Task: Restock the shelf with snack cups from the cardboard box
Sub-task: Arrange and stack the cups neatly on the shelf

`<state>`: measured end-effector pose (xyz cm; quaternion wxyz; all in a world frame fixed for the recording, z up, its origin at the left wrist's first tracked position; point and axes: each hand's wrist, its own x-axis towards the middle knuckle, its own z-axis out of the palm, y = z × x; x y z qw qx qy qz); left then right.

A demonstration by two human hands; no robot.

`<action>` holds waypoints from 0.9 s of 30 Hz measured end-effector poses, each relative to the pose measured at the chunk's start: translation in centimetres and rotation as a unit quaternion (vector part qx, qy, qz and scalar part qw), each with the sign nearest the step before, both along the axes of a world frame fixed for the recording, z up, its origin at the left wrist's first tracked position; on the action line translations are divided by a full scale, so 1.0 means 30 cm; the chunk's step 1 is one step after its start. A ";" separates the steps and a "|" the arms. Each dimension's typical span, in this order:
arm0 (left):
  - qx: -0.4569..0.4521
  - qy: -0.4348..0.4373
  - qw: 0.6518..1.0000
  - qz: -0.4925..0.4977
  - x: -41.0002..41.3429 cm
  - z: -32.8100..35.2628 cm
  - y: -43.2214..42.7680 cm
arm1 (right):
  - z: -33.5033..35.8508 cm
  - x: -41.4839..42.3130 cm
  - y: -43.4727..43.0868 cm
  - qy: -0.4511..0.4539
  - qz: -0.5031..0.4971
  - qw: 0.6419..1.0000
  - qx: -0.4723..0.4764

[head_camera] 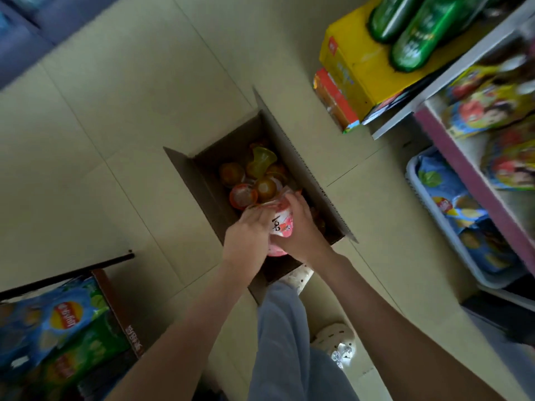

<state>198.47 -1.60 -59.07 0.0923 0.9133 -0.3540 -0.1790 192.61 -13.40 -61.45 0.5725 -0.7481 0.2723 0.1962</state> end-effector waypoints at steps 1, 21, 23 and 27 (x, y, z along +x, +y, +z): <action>-0.022 -0.010 1.000 -0.008 0.013 0.074 -0.026 | 0.060 0.010 -0.013 -0.018 -0.014 1.000 -0.017; -0.495 0.136 0.854 -0.086 -0.036 0.845 -0.855 | 0.922 -0.280 -0.663 -0.359 -0.363 0.830 -0.225; -0.522 0.127 0.836 -0.110 -0.084 0.880 -0.929 | 0.955 -0.340 -0.723 -0.386 -0.371 0.815 -0.222; -0.551 0.164 0.807 -0.134 -0.164 0.943 -1.045 | 1.028 -0.433 -0.830 -0.415 -0.370 0.795 -0.242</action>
